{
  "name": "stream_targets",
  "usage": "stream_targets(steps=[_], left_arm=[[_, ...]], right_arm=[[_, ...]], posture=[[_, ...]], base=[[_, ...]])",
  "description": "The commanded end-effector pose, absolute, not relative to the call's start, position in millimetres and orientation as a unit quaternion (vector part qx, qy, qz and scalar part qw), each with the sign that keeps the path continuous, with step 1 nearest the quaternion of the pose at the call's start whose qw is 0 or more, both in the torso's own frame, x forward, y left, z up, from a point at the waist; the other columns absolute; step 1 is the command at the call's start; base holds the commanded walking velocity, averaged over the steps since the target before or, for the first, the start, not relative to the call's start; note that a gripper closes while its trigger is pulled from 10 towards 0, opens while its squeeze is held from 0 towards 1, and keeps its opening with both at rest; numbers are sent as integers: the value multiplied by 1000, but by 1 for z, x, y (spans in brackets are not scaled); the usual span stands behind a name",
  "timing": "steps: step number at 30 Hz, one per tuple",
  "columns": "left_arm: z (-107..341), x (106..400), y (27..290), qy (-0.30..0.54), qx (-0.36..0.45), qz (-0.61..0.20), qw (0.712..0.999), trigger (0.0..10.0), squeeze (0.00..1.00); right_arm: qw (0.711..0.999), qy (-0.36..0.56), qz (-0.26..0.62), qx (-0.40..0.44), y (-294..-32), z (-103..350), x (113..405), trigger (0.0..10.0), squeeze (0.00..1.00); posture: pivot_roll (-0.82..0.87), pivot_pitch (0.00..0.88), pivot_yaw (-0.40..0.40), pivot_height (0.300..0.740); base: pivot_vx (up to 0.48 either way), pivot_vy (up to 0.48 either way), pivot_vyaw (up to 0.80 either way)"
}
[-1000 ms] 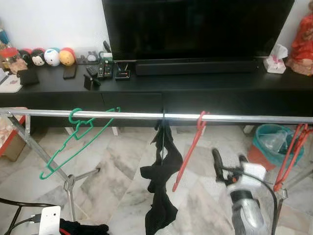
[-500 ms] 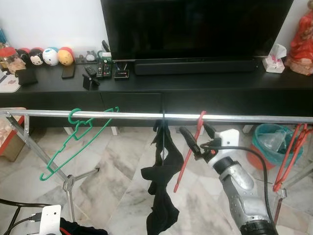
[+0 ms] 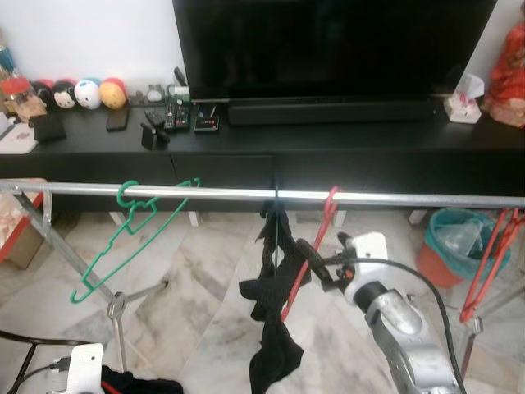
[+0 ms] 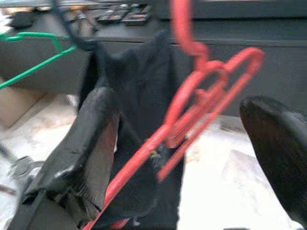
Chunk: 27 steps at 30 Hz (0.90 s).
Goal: Hang hanger
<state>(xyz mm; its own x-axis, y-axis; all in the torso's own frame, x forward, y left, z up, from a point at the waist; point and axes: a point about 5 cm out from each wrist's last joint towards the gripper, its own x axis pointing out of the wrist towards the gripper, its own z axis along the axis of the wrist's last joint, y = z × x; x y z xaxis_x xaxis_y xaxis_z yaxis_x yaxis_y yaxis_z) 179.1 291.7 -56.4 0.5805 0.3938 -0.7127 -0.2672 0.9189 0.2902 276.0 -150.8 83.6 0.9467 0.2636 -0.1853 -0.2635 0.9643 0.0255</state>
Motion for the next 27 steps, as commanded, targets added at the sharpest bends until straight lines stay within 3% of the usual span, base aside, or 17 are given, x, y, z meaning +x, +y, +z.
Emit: stream_targets(steps=[1, 8, 9, 10, 27], left_arm=[[-56, 179, 293, 415, 82, 181, 888, 10000, 0], [-54, 183, 292, 412, 83, 175, 890, 10000, 0], [-54, 183, 292, 412, 83, 175, 890, 10000, 0], [-54, 183, 292, 412, 83, 174, 891, 10000, 0], [-56, 181, 291, 415, 81, 173, 890, 10000, 0]], right_arm=[[989, 103, 103, -4, -156, 83, 274, 10000, 0], [989, 135, 61, -19, -160, 75, 273, 10000, 0], [989, 132, 63, -13, -158, 76, 273, 10000, 102], [989, 129, 66, -9, -157, 77, 274, 10000, 1000], [989, 81, 123, -5, -139, 108, 273, 10000, 1000]], posture=[[-43, 5, 52, 740], [-39, 0, 55, 740], [-40, 0, 55, 740], [-40, 0, 55, 740], [-44, 9, 55, 740]], base=[[0, 0, 0], [0, 0, 0], [0, 0, 0], [0, 0, 0], [0, 0, 0]])
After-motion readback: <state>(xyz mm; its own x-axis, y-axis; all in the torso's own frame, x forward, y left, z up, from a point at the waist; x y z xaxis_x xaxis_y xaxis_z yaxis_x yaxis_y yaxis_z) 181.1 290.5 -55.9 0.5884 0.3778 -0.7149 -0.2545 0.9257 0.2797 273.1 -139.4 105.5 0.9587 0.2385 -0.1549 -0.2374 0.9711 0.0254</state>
